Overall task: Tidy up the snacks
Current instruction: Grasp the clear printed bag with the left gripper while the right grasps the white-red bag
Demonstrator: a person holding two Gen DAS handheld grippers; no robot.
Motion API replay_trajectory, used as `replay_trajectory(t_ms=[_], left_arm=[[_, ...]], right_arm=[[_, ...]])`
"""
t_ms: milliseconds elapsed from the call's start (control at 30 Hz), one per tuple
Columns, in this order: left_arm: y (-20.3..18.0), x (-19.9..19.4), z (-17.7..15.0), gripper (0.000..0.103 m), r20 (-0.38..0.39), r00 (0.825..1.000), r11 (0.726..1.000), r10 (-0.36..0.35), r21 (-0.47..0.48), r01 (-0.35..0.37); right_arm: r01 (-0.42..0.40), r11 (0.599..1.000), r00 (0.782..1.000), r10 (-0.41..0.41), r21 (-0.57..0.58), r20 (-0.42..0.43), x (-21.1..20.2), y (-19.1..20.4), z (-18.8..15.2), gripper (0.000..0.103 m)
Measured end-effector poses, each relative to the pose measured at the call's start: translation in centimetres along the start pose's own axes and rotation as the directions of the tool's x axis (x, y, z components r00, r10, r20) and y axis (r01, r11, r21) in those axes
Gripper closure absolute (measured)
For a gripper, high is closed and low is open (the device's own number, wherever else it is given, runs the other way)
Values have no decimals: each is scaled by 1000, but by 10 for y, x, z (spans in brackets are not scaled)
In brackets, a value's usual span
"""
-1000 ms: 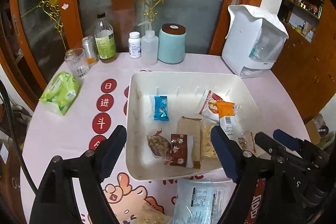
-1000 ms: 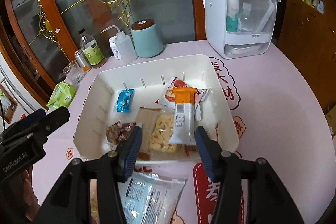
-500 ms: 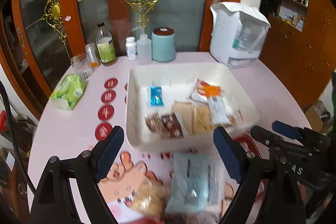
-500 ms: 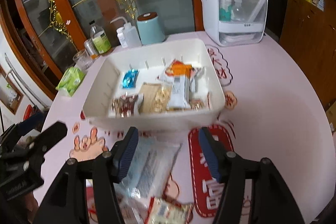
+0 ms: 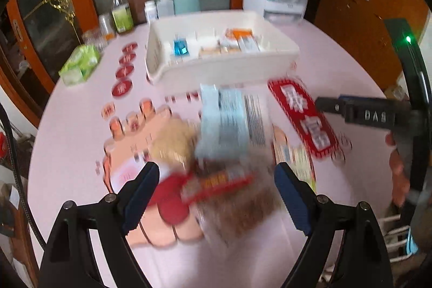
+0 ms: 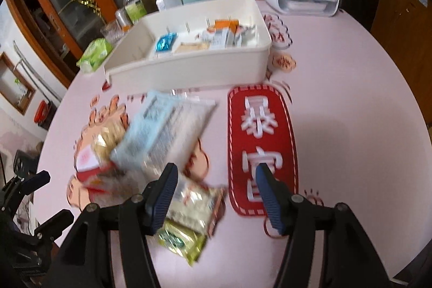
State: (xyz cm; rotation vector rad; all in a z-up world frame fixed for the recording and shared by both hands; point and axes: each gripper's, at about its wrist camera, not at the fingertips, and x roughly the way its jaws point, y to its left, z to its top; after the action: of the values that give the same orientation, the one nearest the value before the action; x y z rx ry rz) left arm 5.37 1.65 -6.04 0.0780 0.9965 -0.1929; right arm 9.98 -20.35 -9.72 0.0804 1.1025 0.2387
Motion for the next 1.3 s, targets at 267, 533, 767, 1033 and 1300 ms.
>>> replay_trajectory(t_ms=[267,533,767,1033,1300], left_arm=[[-11,19,-39,17,-63,998,1000,-23,14,24],[-30,56,-40,17,-114,993,985,-8,172,28],[-36,81,-34,17,-176,984,962,-39,259,85],[-38,94,-22,11,-229,970,927,-87,338,162],[-35,114,-15,8,-307,940,907,-149,336,254]], right_arm=[[-44,996,998,41,-78,-41,7,2,-31,42],[-75,986,995,64,-152,-73,18,7,-44,42],[-106,969,991,84,-222,-109,36,15,-44,42],[-148,916,985,103,-374,-138,58,34,-39,42],[-186,881,977,120,-434,-177,79,37,-26,33]])
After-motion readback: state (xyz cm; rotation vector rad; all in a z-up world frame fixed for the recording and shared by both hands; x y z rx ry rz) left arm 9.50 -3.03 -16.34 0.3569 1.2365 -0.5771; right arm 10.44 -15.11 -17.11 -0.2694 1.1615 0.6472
